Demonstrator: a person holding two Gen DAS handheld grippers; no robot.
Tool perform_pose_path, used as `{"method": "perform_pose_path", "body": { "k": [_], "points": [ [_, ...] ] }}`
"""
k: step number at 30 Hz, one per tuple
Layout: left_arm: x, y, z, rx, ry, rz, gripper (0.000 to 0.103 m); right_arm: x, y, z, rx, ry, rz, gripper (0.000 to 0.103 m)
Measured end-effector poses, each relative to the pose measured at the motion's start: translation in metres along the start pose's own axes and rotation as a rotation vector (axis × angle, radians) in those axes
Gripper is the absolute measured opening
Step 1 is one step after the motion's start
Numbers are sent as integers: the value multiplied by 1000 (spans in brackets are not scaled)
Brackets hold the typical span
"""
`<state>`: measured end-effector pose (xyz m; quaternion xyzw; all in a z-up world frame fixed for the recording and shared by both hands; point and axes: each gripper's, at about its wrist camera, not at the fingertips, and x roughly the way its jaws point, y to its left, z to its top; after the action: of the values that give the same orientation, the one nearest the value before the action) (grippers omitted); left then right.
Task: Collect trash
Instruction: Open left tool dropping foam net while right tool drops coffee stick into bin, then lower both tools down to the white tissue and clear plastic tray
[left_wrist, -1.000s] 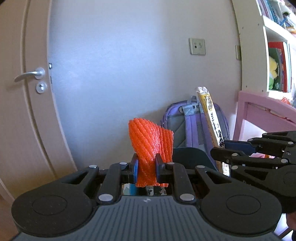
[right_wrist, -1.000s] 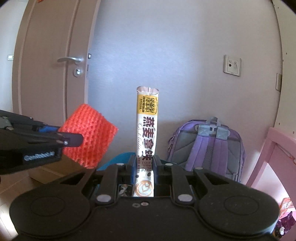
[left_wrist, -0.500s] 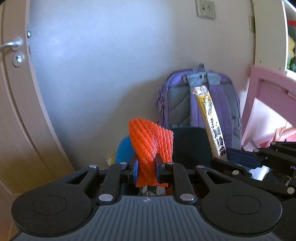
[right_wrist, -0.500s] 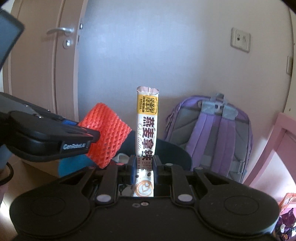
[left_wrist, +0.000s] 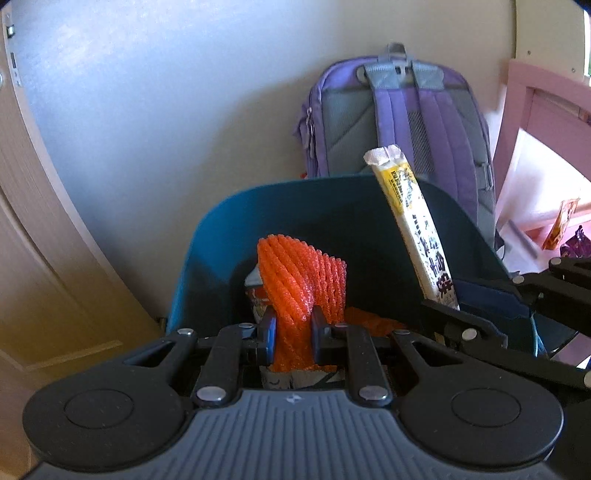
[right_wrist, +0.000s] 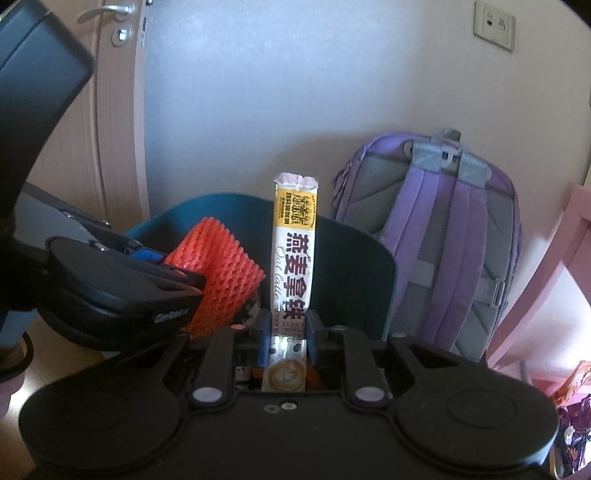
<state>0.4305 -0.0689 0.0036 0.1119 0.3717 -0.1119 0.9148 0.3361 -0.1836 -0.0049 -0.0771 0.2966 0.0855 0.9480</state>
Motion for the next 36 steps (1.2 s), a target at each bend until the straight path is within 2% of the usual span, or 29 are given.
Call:
{"method": "perform_pose_path", "body": {
  "k": [7,12,16,18,19,20,29,32,36],
  "points": [
    [11,0,1,-12,50,5,24,1,0,-5,12,19,3,23],
    [3,4,-3,-30,50,20,28,-3,0,-6,21,14,-10,36],
    [-6,3,-3,-32,38,13,32,-11,-1,-3,26,3,-8,38],
    [-15,4,-4,-36,22,12,51,-17,-1,-3,26,-3,-10,39],
    [-19,3,-5,-38,8,13,70,-20,0,-3,26,-7,-11,39],
    [-26,3,-6,-38,-18,28,73,-24,-1,-3,27,-12,-13,39],
    [-75,-1,-6,-18,-80,25,73,-65,-3,1,31,-53,-10,42],
    [-101,5,-11,-16,-109,29,80,-87,1,2,19,-81,-5,46],
    [-133,17,-20,-22,-141,38,80,-114,8,2,27,-108,25,50]
  ]
}}
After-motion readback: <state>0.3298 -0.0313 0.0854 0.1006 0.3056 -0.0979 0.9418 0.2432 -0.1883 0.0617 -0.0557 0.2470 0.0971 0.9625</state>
